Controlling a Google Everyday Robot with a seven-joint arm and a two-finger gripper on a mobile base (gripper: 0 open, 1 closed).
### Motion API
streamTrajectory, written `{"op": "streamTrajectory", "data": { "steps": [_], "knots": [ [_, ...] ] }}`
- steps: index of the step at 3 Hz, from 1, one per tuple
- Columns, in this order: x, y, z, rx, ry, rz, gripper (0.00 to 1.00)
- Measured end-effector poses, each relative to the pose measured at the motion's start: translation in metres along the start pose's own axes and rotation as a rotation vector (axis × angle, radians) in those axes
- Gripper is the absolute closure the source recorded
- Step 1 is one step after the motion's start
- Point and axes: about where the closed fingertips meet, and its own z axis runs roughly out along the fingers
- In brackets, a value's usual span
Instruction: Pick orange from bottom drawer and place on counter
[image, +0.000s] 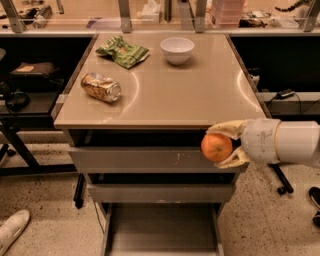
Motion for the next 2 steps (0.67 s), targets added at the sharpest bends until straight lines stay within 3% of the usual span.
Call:
{"op": "streamTrajectory", "data": {
  "steps": [2],
  "knots": [
    [-0.015,-0.115,-0.018,0.029,-0.007,-0.121,1.00]
  ]
}}
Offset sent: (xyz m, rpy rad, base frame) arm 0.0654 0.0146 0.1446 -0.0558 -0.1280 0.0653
